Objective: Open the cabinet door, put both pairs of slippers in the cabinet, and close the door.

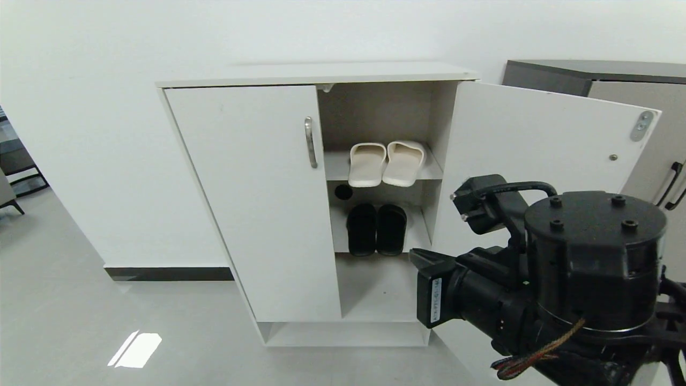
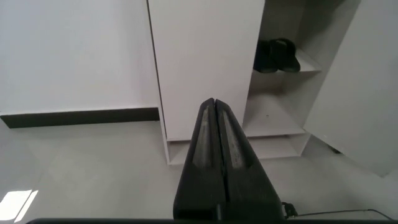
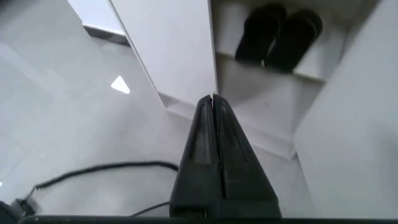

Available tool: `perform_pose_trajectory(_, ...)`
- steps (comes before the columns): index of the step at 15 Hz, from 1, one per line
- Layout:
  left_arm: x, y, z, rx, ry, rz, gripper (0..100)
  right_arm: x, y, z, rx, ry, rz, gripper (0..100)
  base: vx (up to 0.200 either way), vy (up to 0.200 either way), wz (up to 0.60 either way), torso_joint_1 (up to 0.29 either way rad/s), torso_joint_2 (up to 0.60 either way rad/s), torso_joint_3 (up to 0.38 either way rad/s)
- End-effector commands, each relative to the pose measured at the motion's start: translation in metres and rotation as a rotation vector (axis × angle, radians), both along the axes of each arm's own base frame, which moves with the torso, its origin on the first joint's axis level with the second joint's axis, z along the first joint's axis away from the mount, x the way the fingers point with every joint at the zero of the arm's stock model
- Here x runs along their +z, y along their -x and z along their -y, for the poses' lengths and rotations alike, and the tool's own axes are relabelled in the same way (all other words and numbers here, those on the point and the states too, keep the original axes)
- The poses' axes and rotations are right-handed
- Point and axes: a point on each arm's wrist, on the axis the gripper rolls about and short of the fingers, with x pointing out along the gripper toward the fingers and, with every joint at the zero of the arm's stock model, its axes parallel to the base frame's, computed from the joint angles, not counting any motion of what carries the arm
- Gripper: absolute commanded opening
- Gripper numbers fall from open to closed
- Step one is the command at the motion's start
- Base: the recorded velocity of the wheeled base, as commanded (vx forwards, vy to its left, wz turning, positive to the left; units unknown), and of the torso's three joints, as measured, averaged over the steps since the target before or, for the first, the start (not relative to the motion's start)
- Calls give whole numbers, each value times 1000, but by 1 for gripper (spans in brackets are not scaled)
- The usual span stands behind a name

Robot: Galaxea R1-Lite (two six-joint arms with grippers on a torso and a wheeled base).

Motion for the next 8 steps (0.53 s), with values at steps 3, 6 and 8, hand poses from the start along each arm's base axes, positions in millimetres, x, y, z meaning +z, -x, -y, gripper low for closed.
perform_pose_trajectory(3, 0, 0, 0, 0, 1, 1, 0, -8, -3, 9, -10, 18, -10, 0, -200, 0, 0, -1, 1, 4)
perform_pose_trajectory(6, 0, 0, 0, -1, 1, 1, 0, -10, -5, 14, -9, 43, 16, 0, -200, 0, 0, 2, 2, 4)
perform_pose_trajectory(8, 0, 0, 0, -1, 0, 1, 0, -11, -5, 14, -8, 36, 28, 0, -200, 0, 0, 7, 2, 5)
